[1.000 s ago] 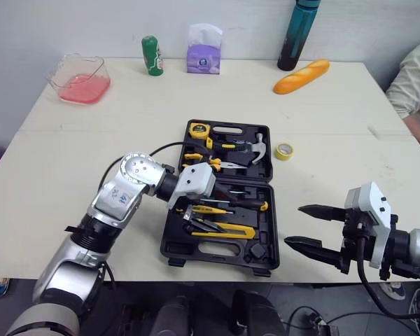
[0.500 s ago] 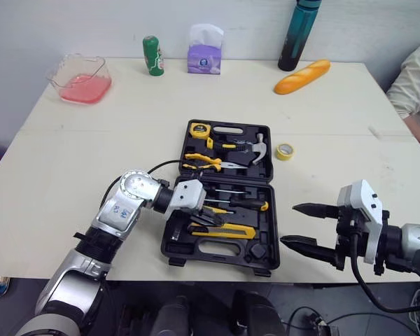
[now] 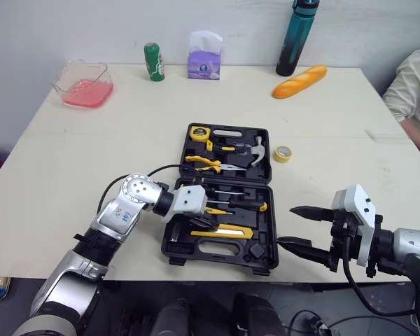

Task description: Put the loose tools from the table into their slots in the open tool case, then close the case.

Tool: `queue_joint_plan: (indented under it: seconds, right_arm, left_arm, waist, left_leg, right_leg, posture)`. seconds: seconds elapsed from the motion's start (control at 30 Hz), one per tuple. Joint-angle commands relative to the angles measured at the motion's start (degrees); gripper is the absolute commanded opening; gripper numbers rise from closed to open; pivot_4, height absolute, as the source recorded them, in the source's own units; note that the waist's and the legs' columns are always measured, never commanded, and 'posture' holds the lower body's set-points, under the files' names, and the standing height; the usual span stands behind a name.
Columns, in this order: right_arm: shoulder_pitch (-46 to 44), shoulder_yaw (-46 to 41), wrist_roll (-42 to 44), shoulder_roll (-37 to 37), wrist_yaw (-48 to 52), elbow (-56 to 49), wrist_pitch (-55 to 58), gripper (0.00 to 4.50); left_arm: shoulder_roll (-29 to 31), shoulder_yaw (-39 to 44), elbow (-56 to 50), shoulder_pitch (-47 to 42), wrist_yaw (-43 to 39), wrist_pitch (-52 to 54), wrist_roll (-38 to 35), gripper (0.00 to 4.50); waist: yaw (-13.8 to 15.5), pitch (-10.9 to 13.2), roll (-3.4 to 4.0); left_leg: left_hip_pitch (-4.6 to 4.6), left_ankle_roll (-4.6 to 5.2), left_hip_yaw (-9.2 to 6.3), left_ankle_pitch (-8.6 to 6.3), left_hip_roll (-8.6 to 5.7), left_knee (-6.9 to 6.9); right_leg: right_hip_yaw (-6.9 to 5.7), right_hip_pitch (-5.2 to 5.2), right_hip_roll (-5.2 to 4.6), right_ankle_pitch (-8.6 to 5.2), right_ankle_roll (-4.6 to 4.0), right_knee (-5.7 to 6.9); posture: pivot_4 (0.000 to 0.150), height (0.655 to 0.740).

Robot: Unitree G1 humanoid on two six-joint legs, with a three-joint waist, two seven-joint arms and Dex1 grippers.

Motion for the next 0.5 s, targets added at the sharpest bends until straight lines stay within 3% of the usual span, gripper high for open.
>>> queue_joint_plan:
  seconds: [0.03, 0.1, 0.27, 0.5]
  right_arm:
    - [2.4, -7.6, -1.7, 0.7, -0.1, 3.2, -2.3, 4.50]
    - [4.9, -12.1, -3.3, 0.4, 1.2, 6.2, -3.4, 4.50]
    - [10.7, -22.2, -8.3, -1.3, 6.3, 15.8, -6.6, 4.50]
    - [13.1, -28.6, -15.3, -2.2, 8.7, 29.6, -12.2, 4.50]
  left_arm:
    - [3.9, 13.7, -7.3, 1.0, 1.3, 13.3, -13.7, 1.38]
    - [6.9, 21.7, -8.5, 2.6, 4.6, 19.6, -18.5, 2.28]
    - [15.1, 32.6, -2.9, 11.4, 12.0, 13.8, -13.0, 4.48]
    - [19.5, 45.9, 4.3, 23.2, 22.0, 2.9, -7.8, 4.48]
  waist:
    - [-0.1, 0.0, -0.05]
    - [-0.2, 0.1, -0.07]
    - [-0.1, 0.0, -0.03]
    - [0.0, 0.1, -0.12]
  left_leg:
    - [-0.05, 0.00, 0.01, 0.00, 0.00, 0.00]
    - [-0.13, 0.00, 0.02, 0.00, 0.00, -0.02]
    - [0.00, 0.01, 0.13, -0.01, -0.08, -0.10]
    - [-0.08, 0.08, 0.16, -0.15, -0.09, -0.11]
  right_leg:
    - [-0.03, -0.06, 0.00, 0.00, 0.00, 0.00]
    - [-0.04, -0.16, -0.01, 0.00, 0.00, -0.01]
    - [-0.02, -0.10, -0.01, 0.00, 0.00, -0.01]
    - [0.00, -0.29, -0.25, -0.01, -0.01, -0.24]
  posture:
    - [0.150, 0.7400]
    - [0.150, 0.7400]
    - [0.150, 0.7400]
    - [0.150, 0.7400]
